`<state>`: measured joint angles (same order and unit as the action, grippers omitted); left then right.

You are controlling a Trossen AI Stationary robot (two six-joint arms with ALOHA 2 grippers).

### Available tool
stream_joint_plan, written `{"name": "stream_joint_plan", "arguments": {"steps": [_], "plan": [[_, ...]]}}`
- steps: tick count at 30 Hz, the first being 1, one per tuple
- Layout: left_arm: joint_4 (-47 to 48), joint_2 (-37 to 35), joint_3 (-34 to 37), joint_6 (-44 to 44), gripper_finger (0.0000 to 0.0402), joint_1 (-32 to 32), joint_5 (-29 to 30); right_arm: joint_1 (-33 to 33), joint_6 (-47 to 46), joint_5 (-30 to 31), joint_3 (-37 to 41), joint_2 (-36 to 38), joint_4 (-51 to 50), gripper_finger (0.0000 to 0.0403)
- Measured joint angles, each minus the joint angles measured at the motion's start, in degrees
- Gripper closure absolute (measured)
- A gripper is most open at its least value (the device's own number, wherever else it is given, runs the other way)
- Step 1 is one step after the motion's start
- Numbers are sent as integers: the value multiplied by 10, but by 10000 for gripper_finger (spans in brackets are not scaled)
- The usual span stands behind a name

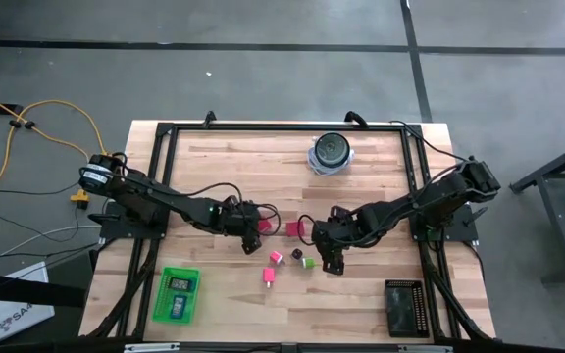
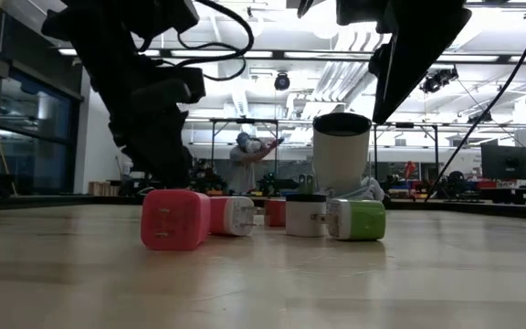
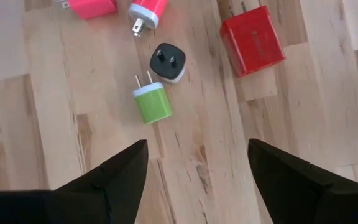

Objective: Pick & Place Office items
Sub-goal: Put the left red charger adapter into the black bin

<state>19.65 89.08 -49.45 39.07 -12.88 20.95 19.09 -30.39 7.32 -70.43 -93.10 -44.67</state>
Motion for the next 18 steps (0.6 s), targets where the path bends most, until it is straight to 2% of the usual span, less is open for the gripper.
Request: {"name": "stream_joint_plan", "arguments": {"steps": [6,18], "plan": [[-39,0,0,0,108,-5,0,0,0,0,0,0,3,139],[-50,28,0,3,108,-6,18,0,0,0,0,0,7,139]]}}
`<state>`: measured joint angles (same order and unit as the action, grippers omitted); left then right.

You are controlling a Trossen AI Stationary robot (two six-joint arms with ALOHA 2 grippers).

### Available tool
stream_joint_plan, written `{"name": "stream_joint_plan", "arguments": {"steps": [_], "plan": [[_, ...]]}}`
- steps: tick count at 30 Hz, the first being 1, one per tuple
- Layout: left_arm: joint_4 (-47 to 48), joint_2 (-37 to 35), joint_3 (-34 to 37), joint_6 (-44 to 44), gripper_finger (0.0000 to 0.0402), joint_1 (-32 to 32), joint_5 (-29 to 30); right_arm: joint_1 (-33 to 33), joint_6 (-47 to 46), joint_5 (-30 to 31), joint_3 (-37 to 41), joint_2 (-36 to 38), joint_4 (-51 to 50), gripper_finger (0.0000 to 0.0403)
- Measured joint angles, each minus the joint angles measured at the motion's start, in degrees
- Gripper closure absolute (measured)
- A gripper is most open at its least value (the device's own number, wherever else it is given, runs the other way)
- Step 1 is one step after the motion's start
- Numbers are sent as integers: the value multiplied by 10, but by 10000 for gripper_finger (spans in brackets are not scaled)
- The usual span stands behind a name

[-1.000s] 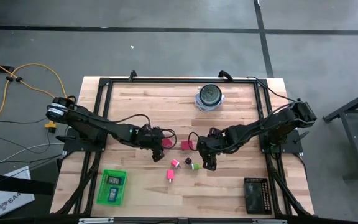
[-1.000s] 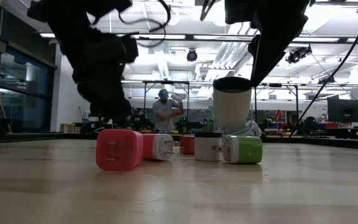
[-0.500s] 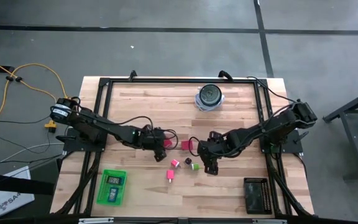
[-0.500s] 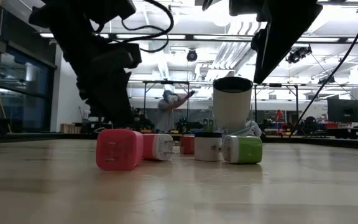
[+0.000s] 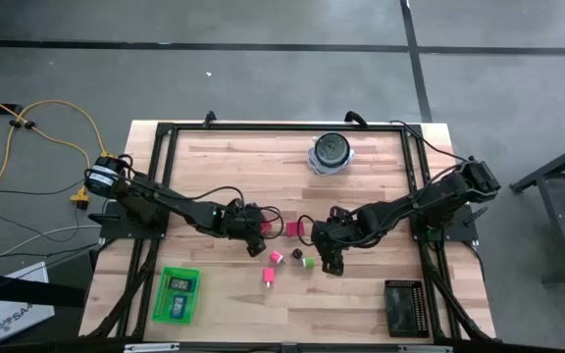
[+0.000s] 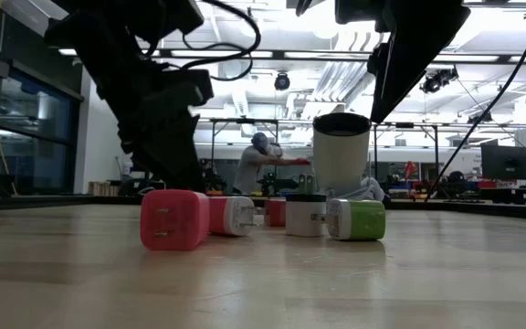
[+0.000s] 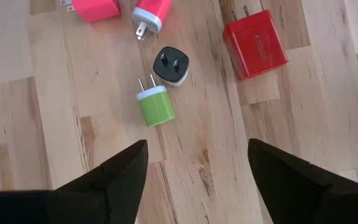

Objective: Pick & Place Office items
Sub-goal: Put the left red charger adapter into the black bin

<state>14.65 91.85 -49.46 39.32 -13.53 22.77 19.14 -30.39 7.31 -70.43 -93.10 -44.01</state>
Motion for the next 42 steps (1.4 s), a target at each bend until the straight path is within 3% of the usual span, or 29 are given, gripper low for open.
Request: {"name": "stream_joint_plan", "arguments": {"steps": [15,34,42], "plan": [[-6,35,0,24,108,0,20,0,0,0,0,0,10,139],[12,51,0,25,109,0,2,0,0,0,0,0,13,139],[11,51,0,14,150,0,-2,0,0,0,0,0,13,139]]}}
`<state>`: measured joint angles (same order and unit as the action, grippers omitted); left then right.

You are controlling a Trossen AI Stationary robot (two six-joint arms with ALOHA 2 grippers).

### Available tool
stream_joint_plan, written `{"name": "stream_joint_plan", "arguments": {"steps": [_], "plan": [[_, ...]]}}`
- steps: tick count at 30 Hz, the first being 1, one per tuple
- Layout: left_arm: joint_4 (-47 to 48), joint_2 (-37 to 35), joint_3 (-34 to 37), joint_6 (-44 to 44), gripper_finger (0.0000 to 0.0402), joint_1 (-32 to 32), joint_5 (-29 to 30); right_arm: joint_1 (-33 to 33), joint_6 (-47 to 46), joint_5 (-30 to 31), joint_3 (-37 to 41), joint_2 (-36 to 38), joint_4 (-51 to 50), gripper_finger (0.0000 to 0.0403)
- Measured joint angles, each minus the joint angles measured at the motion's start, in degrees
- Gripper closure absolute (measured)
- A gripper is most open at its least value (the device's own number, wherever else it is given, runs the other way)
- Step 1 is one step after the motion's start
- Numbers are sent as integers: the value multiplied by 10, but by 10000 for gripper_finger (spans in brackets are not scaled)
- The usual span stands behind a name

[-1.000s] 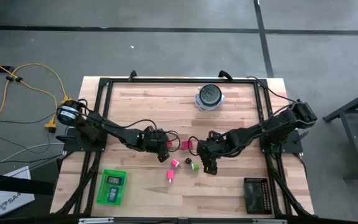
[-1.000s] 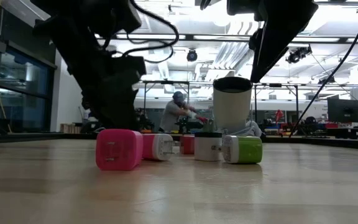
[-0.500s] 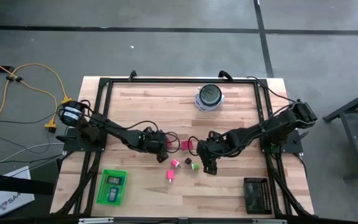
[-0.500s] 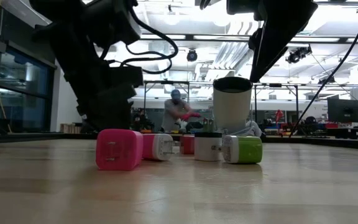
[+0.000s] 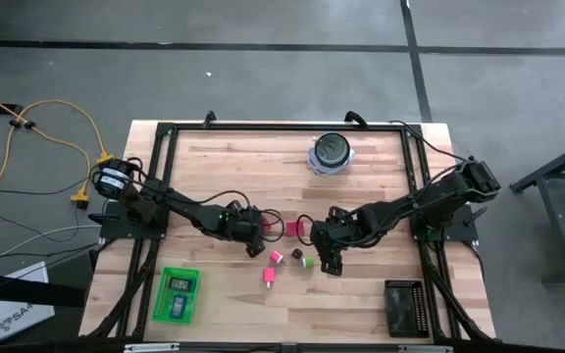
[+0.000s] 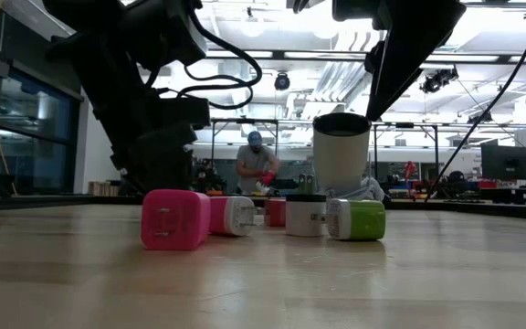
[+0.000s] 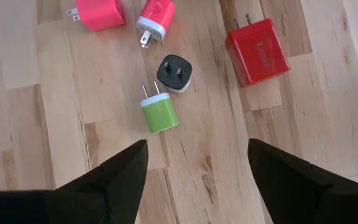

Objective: Pick & Place Office items
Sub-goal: Put the left red charger adapter into the black bin

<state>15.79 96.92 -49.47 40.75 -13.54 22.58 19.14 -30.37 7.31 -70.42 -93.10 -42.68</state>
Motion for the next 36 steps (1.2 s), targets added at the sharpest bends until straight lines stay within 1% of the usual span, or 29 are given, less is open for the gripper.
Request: {"name": "stream_joint_plan", "arguments": {"steps": [6,9,18,26,30,36], "plan": [[0,0,0,-8,184,0,0,0,0,0,0,0,0,139],[0,0,0,-9,192,0,0,0,0,0,0,0,0,139],[0,-1,0,-10,192,0,0,0,0,1,0,0,0,139],[1,-2,-17,-59,192,-9,-2,0,5,2,0,0,0,139],[1,-22,-23,-81,192,-15,-3,0,36,2,0,0,1,139],[3,-78,-23,-114,193,-30,2,0,77,2,0,0,16,139]]}}
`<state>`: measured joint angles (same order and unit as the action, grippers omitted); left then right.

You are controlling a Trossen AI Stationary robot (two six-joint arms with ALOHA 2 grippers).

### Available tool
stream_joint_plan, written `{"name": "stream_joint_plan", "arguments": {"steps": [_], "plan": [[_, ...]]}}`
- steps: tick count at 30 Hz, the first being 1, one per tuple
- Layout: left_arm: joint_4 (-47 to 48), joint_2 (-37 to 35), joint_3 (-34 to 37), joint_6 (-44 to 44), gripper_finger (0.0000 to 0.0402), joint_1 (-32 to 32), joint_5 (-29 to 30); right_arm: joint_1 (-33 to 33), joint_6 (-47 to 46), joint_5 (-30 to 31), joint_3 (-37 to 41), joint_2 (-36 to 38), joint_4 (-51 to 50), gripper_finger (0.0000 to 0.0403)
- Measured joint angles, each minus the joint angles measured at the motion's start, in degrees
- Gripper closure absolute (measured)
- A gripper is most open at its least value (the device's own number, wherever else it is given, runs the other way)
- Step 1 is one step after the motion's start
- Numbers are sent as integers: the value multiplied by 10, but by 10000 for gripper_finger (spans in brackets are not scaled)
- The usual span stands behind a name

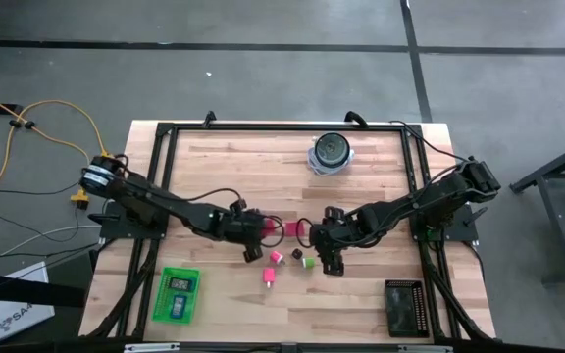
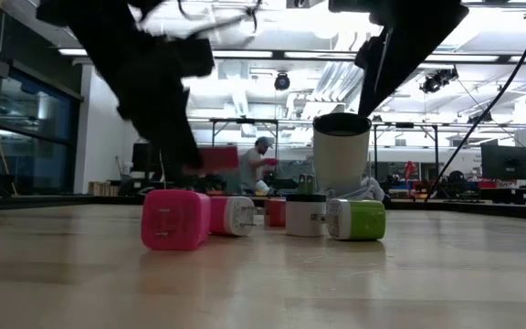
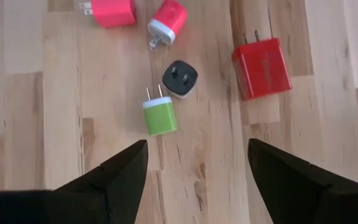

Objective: Pick & Place Office items
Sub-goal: Put the left red charger adapter into the black bin

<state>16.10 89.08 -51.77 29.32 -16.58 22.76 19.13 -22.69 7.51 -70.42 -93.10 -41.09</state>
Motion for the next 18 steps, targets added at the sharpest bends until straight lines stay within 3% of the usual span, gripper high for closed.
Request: {"name": "stream_joint_plan", "arguments": {"steps": [10,18], "plan": [[-1,-62,0,-84,193,-46,67,-1,0,3,0,0,43,139],[-44,-67,0,-142,193,-87,112,-3,7,56,0,0,52,139]]}}
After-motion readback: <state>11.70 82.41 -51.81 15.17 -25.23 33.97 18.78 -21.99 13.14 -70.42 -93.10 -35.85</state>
